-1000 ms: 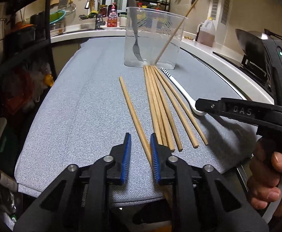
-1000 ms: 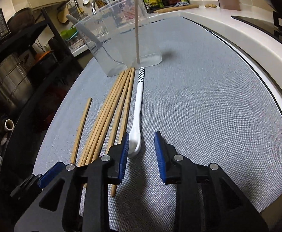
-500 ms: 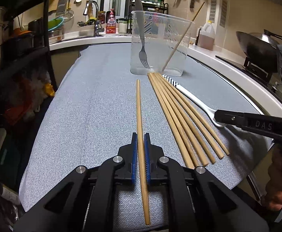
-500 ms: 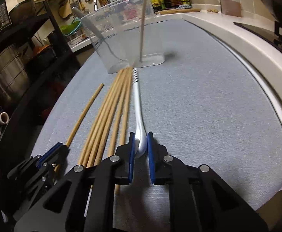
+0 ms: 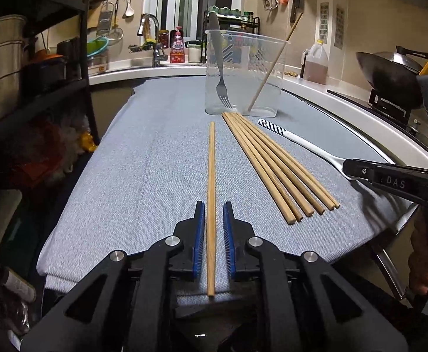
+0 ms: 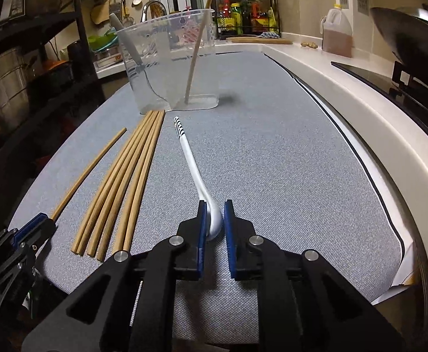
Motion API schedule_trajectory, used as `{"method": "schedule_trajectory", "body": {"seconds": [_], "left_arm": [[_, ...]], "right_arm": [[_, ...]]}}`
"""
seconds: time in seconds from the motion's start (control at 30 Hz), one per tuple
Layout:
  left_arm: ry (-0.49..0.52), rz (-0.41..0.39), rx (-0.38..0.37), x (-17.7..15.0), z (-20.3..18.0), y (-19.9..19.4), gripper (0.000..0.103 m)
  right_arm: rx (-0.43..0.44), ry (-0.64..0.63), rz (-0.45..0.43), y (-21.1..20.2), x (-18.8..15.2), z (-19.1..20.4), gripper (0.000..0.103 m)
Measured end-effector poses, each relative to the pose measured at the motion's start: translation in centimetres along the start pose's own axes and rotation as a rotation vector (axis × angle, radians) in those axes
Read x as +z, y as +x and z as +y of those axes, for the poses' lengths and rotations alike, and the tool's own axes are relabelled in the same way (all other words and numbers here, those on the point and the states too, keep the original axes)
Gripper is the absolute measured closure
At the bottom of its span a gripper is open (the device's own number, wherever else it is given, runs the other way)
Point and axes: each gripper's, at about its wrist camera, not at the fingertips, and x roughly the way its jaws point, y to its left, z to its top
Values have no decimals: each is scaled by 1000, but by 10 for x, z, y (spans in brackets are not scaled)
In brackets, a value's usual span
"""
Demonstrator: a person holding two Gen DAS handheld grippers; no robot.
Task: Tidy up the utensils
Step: 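Lift the chopstick with the left tool while the right tool carries the spoon to the container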
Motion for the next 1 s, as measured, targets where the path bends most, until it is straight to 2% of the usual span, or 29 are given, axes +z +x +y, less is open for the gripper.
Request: {"method": "schedule_trajectory", "body": {"seconds": [0.4,0.53,0.77,1.0], "left_arm": [[11,-48,32,-6,-4,-1,90],[13,-56,29,-4,-3,2,96],[6,-73,14,-5,0,3,96],[-2,-77,17,-4,0,4,96]], "right_arm": [[-17,-34,-37,-3,-10,10,90],[-28,-38,-45,-5,-11,10,92],[-157,-20,-68,-12,-16,2,92],[-118,4,-65,-10,-17,-3,88]]}}
